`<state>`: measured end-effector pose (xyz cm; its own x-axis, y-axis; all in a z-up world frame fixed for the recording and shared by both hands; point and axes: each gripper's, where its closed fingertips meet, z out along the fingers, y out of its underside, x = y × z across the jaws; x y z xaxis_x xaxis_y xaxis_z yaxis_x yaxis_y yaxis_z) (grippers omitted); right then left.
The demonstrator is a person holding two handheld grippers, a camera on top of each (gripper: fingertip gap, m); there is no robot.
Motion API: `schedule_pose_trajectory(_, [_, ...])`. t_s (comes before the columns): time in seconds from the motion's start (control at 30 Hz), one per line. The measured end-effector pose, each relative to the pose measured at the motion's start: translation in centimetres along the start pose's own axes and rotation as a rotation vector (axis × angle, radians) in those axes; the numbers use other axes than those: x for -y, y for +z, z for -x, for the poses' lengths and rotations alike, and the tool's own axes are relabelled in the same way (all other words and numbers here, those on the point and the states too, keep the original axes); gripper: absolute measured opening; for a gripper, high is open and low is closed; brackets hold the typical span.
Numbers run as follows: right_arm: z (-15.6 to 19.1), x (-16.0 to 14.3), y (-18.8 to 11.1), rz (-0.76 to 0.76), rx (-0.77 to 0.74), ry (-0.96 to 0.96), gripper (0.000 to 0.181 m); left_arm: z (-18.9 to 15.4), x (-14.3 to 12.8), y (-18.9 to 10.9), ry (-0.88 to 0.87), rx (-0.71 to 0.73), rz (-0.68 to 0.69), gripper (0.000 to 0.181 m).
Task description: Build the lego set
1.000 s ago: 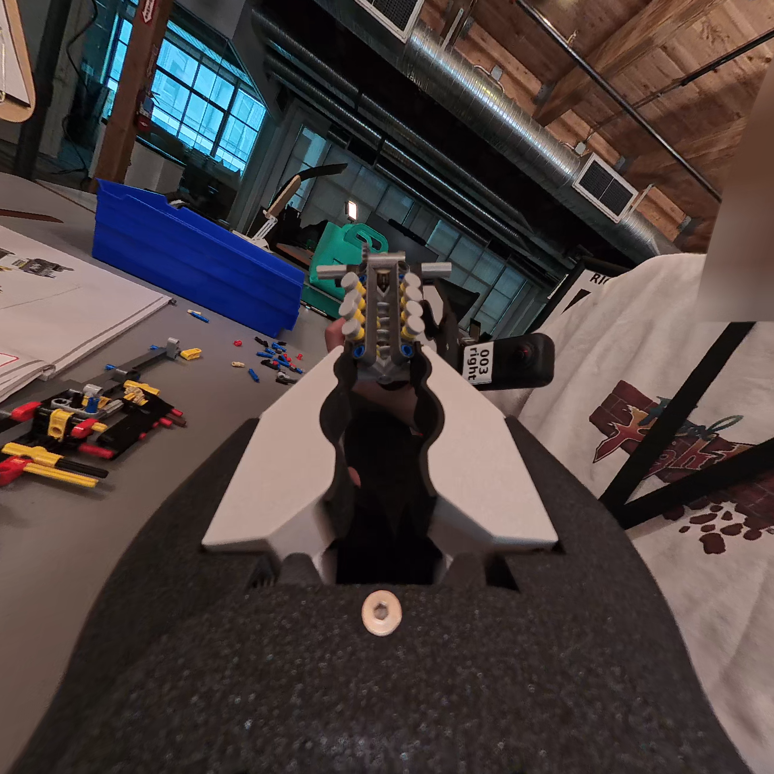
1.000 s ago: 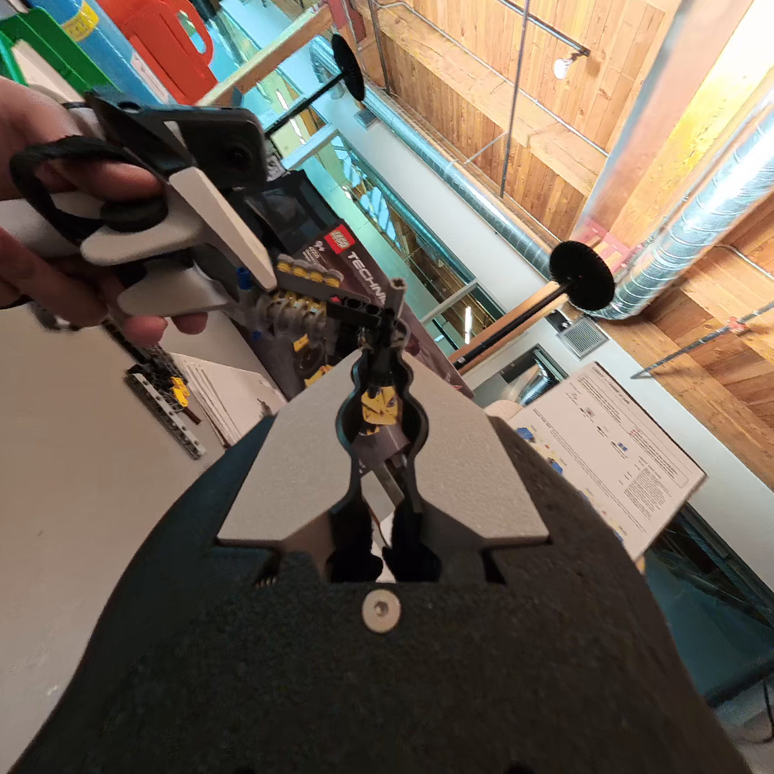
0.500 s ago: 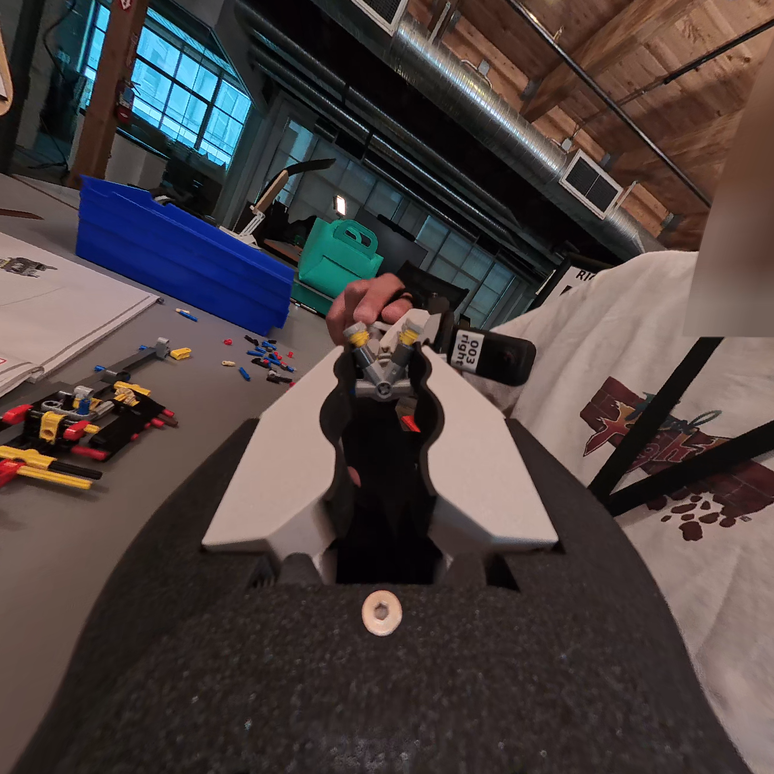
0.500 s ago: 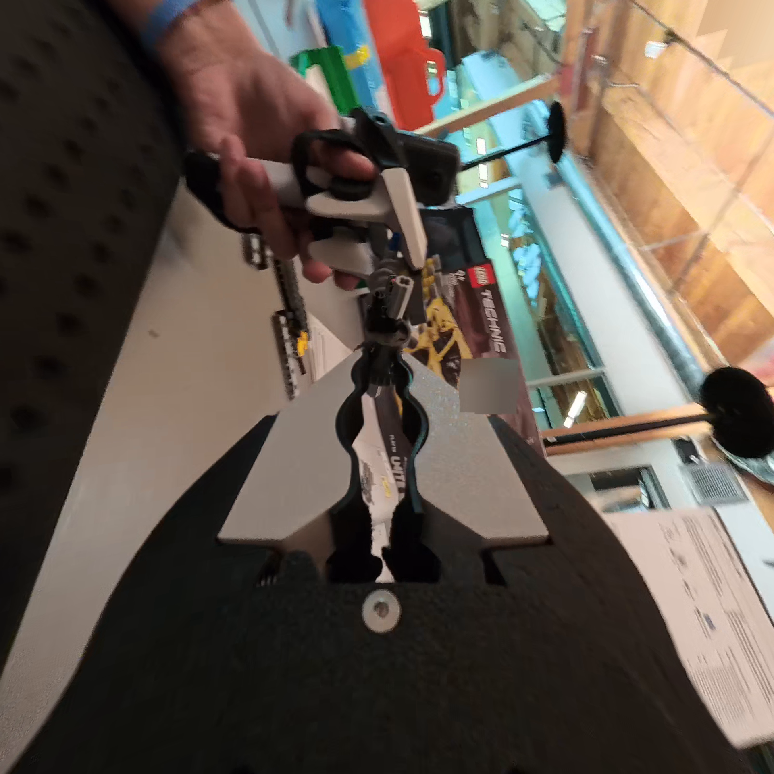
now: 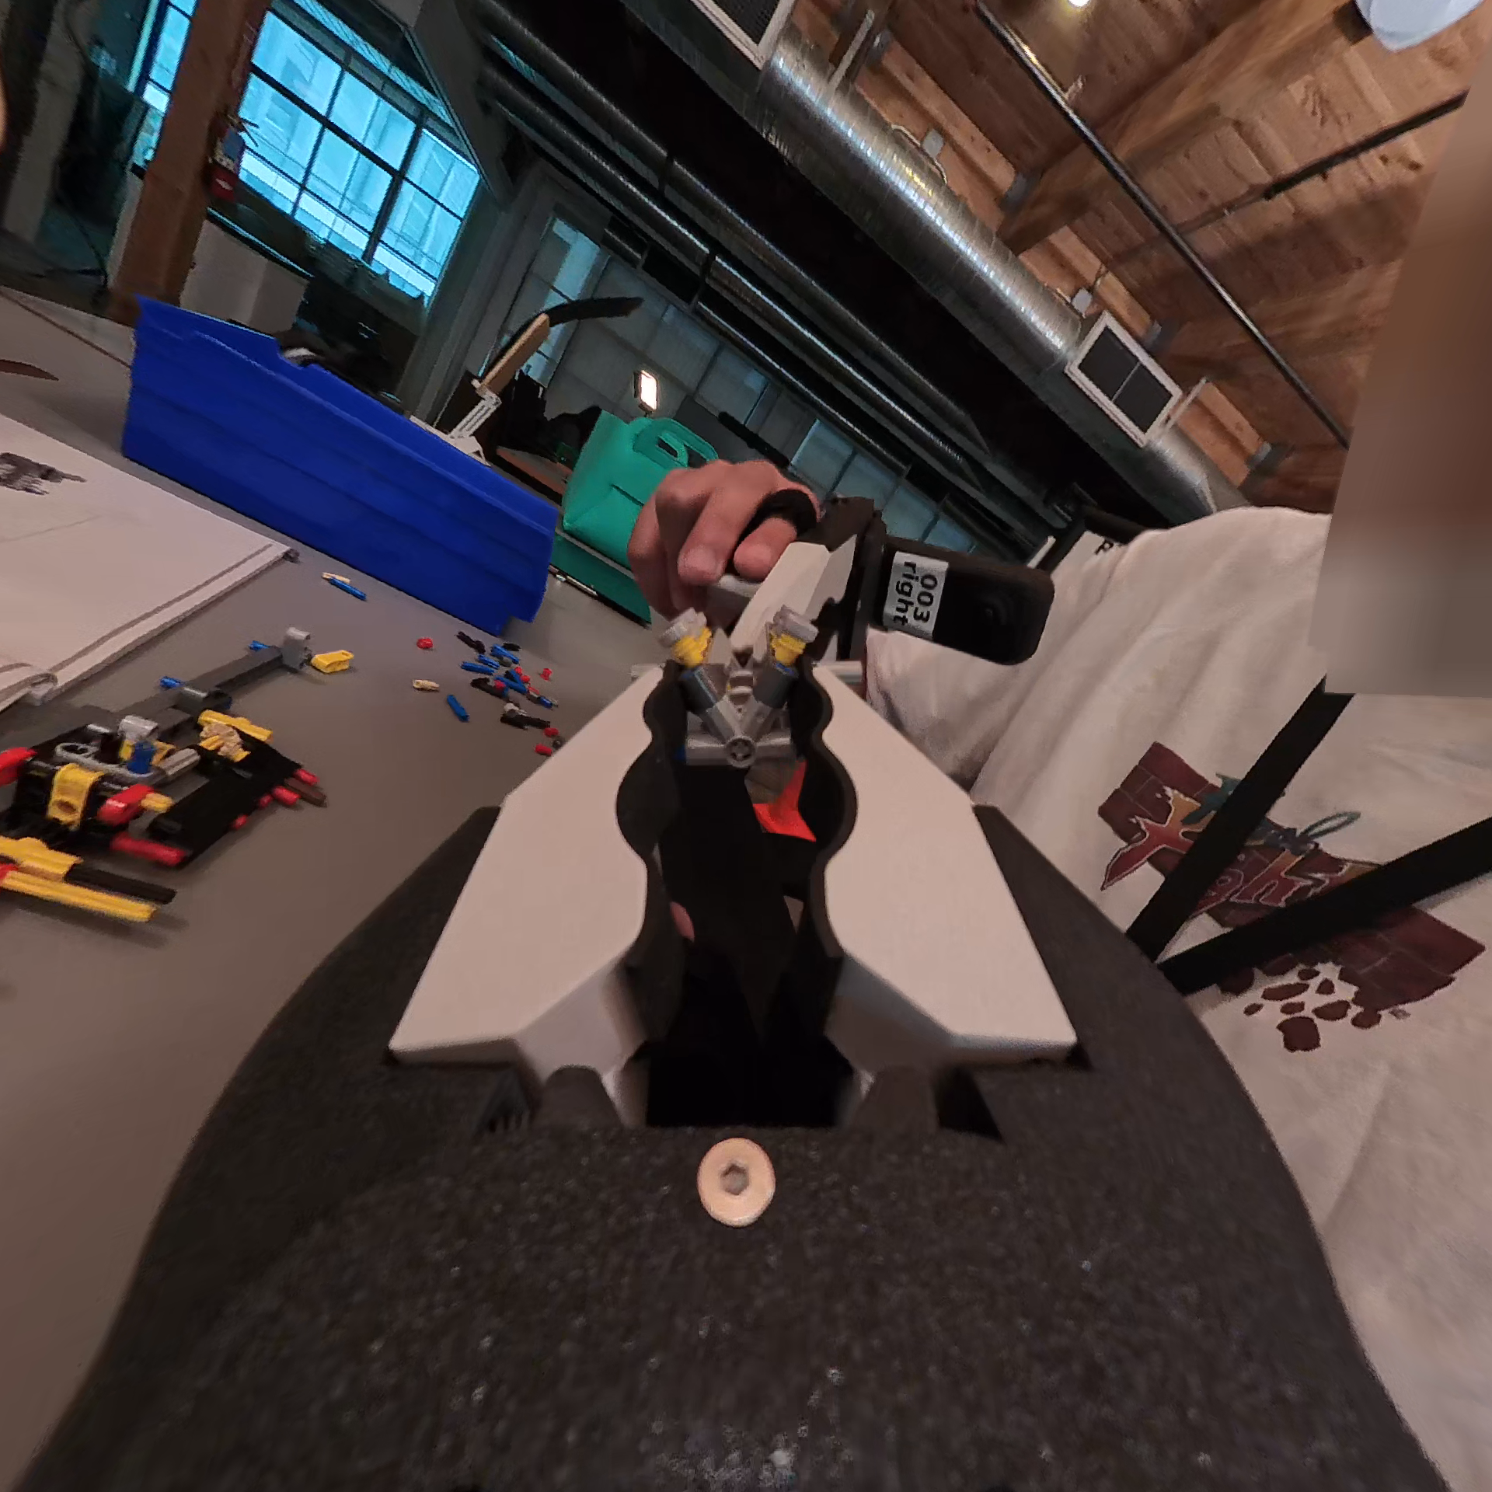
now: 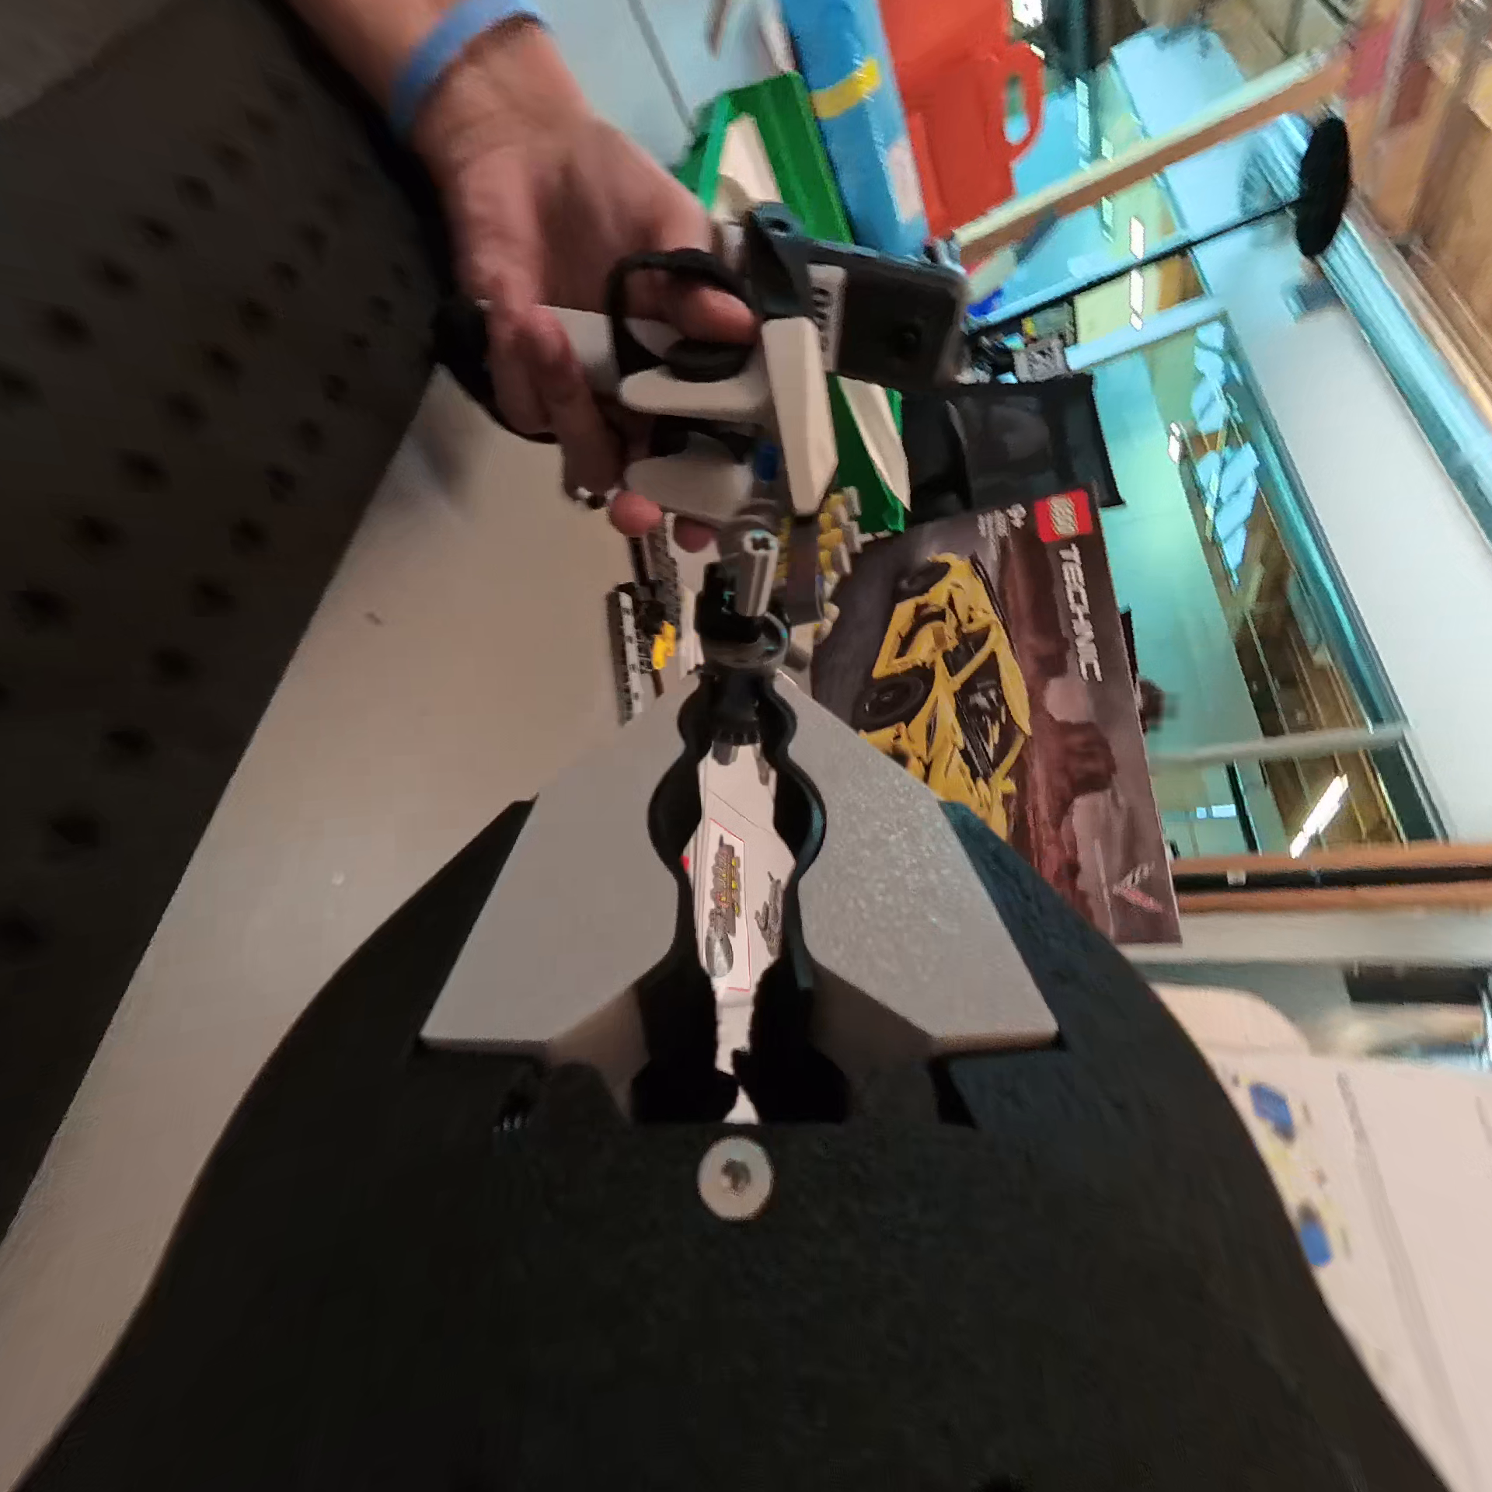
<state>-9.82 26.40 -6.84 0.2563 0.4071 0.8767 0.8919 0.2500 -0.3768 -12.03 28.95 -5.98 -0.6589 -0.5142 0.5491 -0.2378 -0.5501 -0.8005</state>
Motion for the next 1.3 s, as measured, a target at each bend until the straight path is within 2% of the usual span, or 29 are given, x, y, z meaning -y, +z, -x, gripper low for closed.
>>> schedule_pose_trajectory(0.1, [-1.5, -1.5, 0.7, 0.040, -0.108, 0.170, 0.010, 1.4, 0.3, -0.4, -0.099, 0.027, -0.031, 0.024])
schedule_pose_trajectory(0.23, [-3.2, -2.7, 1.5, 0.059, -0.279, 0.321, 0.010, 2.1, 0.4, -0.6, -0.109, 0.064, -0.039, 0.024])
schedule_pose_trajectory(0.43, [-4.8, -2.9, 2.3, 0.074, -0.500, 0.349, 0.010, 2.4, 0.8, -0.9, -0.131, 0.066, -0.070, 0.024])
schedule_pose_trajectory(0.57, [-4.9, -3.1, 2.4, 0.088, -0.585, 0.363, 0.010, 2.5, 0.8, -0.9, -0.139, 0.070, -0.073, 0.024])
schedule_pose_trajectory(0.77, [-4.4, -3.2, 2.3, 0.089, -0.562, 0.360, 0.010, 2.6, 0.7, -0.9, -0.126, 0.086, -0.061, 0.024])
schedule_pose_trajectory(0.93, [-1.0, -2.4, 1.9, 0.018, -0.353, 0.188, 0.010, 2.8, 0.5, -1.1, -0.124, 0.095, -0.041, 0.024])
schedule_pose_trajectory(1.03, [0.4, -2.2, 1.3, -0.007, -0.289, 0.101, 0.010, 2.7, -0.4, -0.6, -0.167, 0.066, 0.005, 0.024])
schedule_pose_trajectory(1.3, [0.2, -3.3, 0.9, -0.003, -0.312, 0.024, 0.009, 3.8, -1.4, -0.5, -0.071, 0.165, 0.075, 0.024])
